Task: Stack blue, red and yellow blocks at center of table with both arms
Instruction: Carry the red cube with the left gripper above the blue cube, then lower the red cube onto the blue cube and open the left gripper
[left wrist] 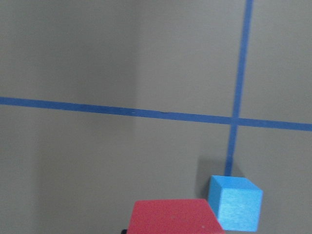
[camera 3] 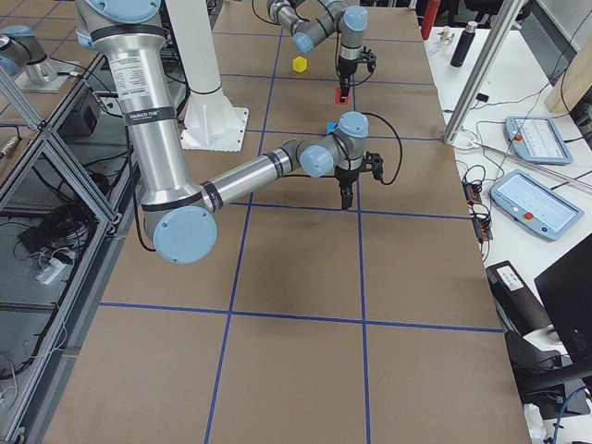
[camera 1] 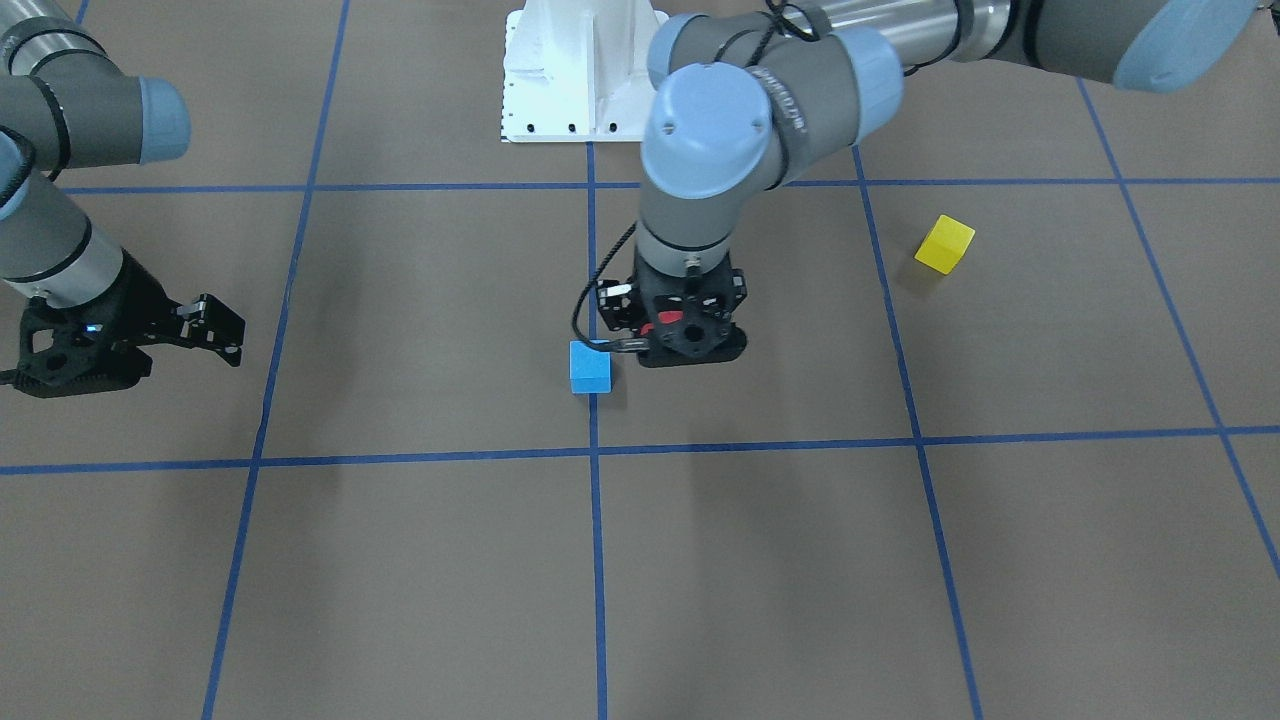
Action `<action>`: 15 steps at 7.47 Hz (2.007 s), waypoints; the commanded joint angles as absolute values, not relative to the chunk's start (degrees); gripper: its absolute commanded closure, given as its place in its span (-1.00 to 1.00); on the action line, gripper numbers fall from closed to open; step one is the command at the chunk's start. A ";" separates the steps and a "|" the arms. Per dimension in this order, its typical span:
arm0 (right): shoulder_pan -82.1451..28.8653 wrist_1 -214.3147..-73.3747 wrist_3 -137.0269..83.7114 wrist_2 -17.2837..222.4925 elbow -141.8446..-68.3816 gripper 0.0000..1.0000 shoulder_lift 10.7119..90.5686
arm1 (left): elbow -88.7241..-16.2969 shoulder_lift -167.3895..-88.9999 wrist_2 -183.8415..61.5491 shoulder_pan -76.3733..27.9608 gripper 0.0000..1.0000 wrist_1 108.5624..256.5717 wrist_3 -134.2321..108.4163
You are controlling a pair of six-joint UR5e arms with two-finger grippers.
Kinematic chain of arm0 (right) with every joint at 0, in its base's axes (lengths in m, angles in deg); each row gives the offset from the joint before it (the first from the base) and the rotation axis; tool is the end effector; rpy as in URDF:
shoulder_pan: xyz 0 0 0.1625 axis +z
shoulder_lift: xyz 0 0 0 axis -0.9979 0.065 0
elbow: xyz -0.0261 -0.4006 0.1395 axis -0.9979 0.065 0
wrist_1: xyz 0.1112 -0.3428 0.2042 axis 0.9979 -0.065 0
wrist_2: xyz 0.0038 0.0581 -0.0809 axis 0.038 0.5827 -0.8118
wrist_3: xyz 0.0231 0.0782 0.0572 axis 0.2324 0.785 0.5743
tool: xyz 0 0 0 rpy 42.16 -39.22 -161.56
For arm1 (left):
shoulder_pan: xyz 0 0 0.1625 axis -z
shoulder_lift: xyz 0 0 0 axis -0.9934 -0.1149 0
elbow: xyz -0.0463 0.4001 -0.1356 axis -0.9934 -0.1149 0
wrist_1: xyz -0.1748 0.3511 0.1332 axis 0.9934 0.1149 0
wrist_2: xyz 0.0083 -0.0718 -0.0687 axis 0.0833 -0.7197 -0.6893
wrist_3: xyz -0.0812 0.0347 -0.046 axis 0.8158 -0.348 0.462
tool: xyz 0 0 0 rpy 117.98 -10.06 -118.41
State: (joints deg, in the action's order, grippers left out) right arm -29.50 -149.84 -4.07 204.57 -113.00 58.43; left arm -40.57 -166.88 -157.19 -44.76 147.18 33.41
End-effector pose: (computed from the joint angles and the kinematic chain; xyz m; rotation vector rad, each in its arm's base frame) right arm -0.2536 -0.5262 0.4429 0.0640 -0.7842 -0.0652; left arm 0.5394 -0.5430 0.1055 -0.0213 0.7999 0.0005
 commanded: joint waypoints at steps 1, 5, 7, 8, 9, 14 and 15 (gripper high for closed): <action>-27.48 -149.80 -5.88 204.91 -112.58 -0.98 60.45 | -34.34 -168.54 -156.07 -46.05 1.00 152.31 32.66; -21.85 -149.80 -11.78 211.77 -108.89 -0.98 61.43 | -33.44 -168.54 -156.07 -47.36 1.00 153.30 32.65; -21.85 -149.80 -11.96 211.77 -108.62 -0.98 61.52 | -33.26 -168.45 -155.89 -48.59 1.00 153.30 32.65; -21.85 -149.80 -11.87 211.77 -108.53 -0.98 61.52 | -33.17 -168.54 -155.28 -49.29 1.00 153.65 32.74; -21.85 -149.80 -11.87 211.77 -108.45 -0.98 61.52 | -33.17 -168.45 -155.02 -49.39 1.00 154.17 32.66; -21.94 -149.80 -11.61 211.68 -108.18 -0.98 61.17 | -31.50 -168.54 -153.52 -49.56 1.00 156.82 32.92; -21.94 -149.80 -11.61 211.59 -108.10 -0.98 61.16 | -31.59 -168.45 -153.52 -49.65 1.00 156.73 33.09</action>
